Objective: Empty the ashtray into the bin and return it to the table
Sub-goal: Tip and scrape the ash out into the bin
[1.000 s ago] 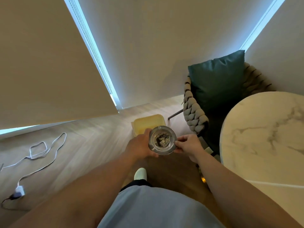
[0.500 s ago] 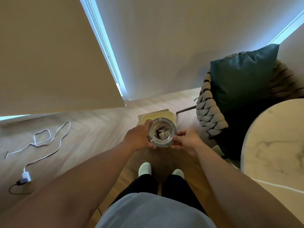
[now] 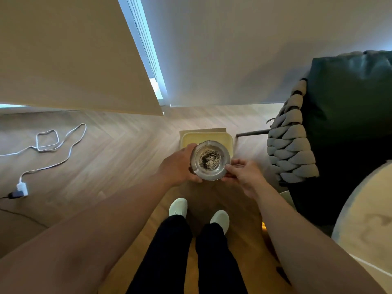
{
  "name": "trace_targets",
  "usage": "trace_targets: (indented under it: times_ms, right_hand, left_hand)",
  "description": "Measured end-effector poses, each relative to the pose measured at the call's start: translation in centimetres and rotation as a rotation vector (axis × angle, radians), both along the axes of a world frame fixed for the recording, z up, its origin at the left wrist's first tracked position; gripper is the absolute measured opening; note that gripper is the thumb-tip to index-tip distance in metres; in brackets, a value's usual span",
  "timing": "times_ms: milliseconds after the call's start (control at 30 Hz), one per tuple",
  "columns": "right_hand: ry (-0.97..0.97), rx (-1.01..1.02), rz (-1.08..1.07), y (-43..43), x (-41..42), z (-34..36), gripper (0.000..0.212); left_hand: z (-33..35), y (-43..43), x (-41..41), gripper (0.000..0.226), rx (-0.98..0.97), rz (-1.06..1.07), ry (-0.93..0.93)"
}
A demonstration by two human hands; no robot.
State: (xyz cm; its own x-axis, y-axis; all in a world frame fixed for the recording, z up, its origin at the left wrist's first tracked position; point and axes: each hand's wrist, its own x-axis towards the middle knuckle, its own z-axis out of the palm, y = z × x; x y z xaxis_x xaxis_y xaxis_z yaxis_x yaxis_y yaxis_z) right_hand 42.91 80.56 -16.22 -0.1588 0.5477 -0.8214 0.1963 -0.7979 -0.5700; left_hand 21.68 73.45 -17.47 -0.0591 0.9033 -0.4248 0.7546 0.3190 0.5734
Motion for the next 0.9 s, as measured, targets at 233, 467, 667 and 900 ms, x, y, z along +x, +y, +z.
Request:
trace_targets:
  times_ms: [233, 467, 667, 900]
  right_hand:
    - [-0.014, 0.06, 0.011, 3.4, -0.5, -8.2, 0.019]
    - [-0.018, 0.073, -0.017, 5.4, -1.1, -15.4, 0.016]
    - [-0.027, 0.058, -0.042, 6.5, -1.0, -19.7, 0.013]
    - [-0.008, 0.042, -0.055, 7.6, -1.1, -22.0, 0.01]
  left_hand:
    - [-7.7, 3.9, -1.0, 0.113, 0.034, -0.02, -0.022]
    - [-14.7, 6.7, -1.7, 0.115, 0.012, -0.07, -0.021]
    - [-19.0, 8.6, -1.8, 0.115, 0.038, -0.141, 0.019]
    - [-21.8, 9.7, -2.0, 0.114, 0.096, -0.174, 0.073]
